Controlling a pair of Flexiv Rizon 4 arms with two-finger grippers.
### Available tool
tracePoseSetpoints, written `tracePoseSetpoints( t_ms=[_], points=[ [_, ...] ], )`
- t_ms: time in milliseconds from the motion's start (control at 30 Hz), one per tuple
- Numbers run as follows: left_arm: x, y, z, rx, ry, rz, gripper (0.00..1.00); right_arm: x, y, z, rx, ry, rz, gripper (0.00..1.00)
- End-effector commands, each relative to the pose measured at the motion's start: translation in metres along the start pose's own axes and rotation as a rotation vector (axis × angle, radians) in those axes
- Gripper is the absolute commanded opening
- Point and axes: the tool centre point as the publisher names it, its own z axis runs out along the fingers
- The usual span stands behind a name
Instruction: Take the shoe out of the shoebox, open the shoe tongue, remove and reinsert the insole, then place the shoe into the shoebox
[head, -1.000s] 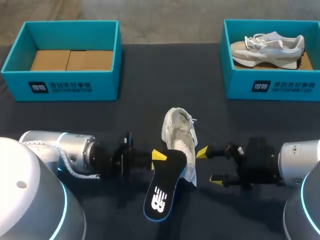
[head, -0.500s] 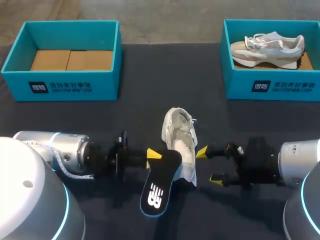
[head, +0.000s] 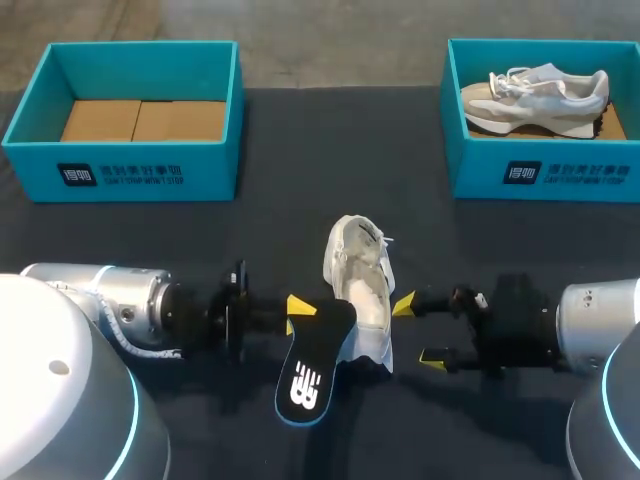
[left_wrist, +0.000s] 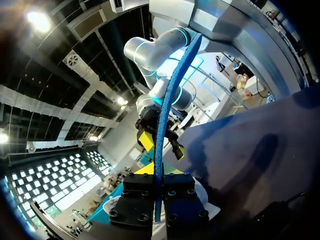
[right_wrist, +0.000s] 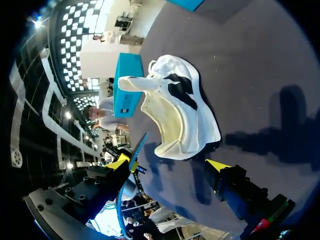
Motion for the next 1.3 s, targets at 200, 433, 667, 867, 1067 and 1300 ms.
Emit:
tracePoseSetpoints(
  t_ms=[200,433,667,867,1067,1300],
  points=[
    [0.001,0.003,0.003,0.012,0.008,-0.001,0.00,0.002,-0.001,0.003,-0.004,-0.008,0.000,1.00],
    [0.004,0.008,0.005,0.022,0.009,-0.005,0.00,0.002,-0.001,0.003,-0.004,-0.008,0.000,1.00],
    [0.003,0.011,0.008,0.032,0.011,0.004,0.00,0.002,-0.001,0.003,-0.004,-0.008,0.000,1.00],
    [0.002,0.017,0.012,0.039,0.024,0.011,0.00,0.002,-0.001,0.003,-0.004,-0.008,0.000,1.00],
    [0.002,0.019,0.014,0.047,0.026,0.012,0.00,0.002,-0.001,0.003,-0.004,-0.008,0.000,1.00],
    [-0.001,0.015,0.016,0.062,0.032,0.020,0.00,0.002,-0.001,0.003,-0.004,-0.008,0.000,1.00]
  ],
)
